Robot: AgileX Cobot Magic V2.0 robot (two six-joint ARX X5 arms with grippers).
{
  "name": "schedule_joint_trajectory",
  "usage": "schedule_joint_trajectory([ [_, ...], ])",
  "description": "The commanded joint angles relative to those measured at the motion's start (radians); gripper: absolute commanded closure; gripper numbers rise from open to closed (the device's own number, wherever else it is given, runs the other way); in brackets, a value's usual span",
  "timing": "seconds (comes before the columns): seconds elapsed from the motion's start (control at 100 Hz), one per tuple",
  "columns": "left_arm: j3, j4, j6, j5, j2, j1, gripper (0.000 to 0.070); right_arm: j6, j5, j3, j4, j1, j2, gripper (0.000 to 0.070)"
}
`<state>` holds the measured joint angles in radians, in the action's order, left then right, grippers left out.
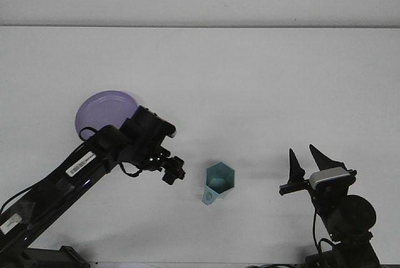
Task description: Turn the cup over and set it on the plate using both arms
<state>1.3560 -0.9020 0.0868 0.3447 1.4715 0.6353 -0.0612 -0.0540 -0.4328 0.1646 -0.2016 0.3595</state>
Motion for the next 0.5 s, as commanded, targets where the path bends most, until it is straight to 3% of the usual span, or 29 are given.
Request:
schedule_joint_trajectory([
  [0.0, 0.046, -0.004, -0.010, -0.002, 0.043, 0.034, 0.0153, -0.018, 0.001, -0.005, -0.020, -0.001, 0.001, 0.0352],
  [0.49, 0.210, 0.014, 0.031, -0.018, 0.251, 0.171, 0.0155, -0.026, -0.002, -0.005, -0.030, -0.001, 0.001, 0.0352],
])
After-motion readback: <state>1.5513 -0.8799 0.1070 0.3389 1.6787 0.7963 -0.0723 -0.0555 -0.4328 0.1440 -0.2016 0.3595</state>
